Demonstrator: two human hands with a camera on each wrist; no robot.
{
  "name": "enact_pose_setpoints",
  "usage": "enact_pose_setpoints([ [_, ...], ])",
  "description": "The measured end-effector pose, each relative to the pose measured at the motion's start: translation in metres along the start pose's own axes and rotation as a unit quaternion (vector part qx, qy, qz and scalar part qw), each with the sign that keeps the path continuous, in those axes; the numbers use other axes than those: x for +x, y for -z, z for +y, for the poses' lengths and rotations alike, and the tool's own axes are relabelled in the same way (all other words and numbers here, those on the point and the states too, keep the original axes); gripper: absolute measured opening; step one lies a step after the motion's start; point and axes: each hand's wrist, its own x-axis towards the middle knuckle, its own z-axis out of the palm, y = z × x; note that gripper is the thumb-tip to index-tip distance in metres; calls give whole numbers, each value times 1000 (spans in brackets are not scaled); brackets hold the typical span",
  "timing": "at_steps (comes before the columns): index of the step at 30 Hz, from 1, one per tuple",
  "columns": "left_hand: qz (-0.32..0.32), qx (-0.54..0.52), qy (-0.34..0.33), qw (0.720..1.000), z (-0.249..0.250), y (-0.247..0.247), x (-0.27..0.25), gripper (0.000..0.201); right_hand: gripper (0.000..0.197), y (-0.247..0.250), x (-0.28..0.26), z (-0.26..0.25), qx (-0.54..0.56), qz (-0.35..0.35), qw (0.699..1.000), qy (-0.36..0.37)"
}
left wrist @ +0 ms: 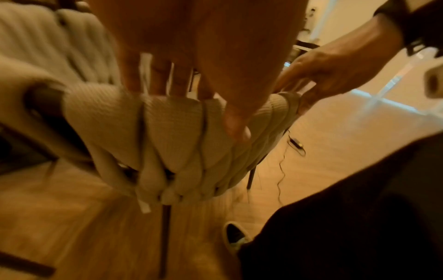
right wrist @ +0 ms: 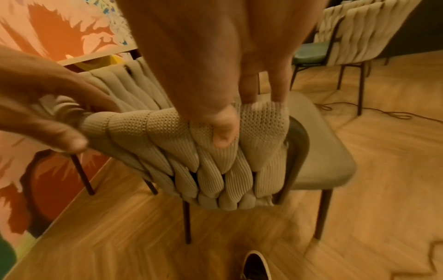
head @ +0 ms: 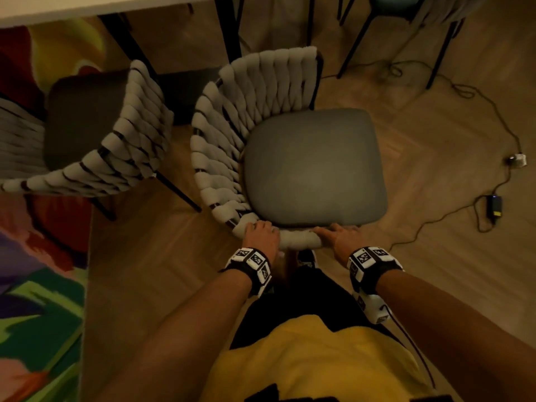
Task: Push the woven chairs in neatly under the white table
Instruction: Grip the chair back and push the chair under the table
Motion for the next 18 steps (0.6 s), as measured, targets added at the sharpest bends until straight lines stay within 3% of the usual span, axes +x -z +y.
enact_pose_setpoints([
  [2, -17, 7, -33, 999, -15, 0, -6, 62, 73, -13, -13, 9, 13, 19, 1000, -10],
  [6, 3, 95, 4, 995, -74, -3, -8, 45, 72, -34, -30, -3, -11, 30, 999, -30],
  [8, -2, 139, 18, 990, -80, -12, -5, 41, 71, -43, -29, -12, -1, 36, 999, -35],
  [11, 0, 160, 46, 986, -66, -22, -6, 40, 63, -43, -28, -7, 18, 54, 998, -27],
  [18, -33, 63, 100, 992, 8, -41, -33, 49, 56, -52, -44, 61, -61, 79, 995, 28],
])
